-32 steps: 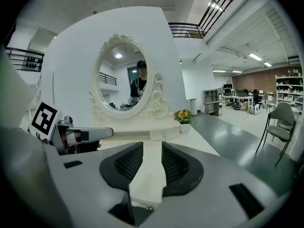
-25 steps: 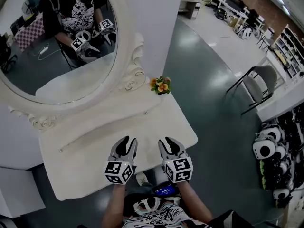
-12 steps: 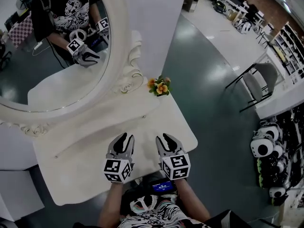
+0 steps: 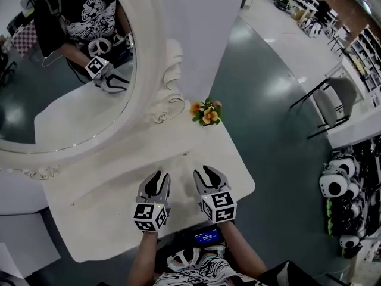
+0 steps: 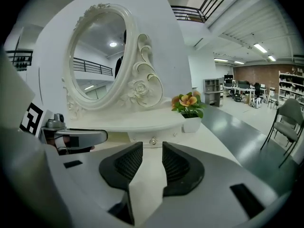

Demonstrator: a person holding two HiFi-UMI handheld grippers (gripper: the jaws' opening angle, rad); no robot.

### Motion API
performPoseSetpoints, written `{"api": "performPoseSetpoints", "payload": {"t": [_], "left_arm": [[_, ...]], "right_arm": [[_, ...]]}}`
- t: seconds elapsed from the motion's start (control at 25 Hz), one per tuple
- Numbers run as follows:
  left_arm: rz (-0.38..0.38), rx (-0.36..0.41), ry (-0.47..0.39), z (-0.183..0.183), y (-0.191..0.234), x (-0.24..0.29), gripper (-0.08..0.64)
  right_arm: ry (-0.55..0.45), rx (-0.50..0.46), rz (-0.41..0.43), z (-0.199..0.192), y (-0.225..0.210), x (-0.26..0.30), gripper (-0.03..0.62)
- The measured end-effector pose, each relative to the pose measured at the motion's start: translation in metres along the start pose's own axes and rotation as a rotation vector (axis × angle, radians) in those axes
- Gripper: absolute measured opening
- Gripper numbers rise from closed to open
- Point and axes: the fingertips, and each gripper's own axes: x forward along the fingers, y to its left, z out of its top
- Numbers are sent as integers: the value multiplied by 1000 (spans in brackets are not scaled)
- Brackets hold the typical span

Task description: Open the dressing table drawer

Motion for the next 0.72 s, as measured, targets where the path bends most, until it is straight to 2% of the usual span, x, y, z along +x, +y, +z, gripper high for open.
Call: {"api": "performPoseSetpoints", "payload": {"t": [0.28, 0.64, 0.72], "left_arm": [[7, -50, 42, -15, 11, 22, 103], [25, -60, 71, -23, 15, 32, 101], [27, -69, 66, -21, 15, 34, 100]], "right_arm": [[61, -52, 33, -9, -3, 51, 129], [89, -99, 69, -10, 1, 88, 135], [95, -124, 69, -13, 0, 94, 112]]}}
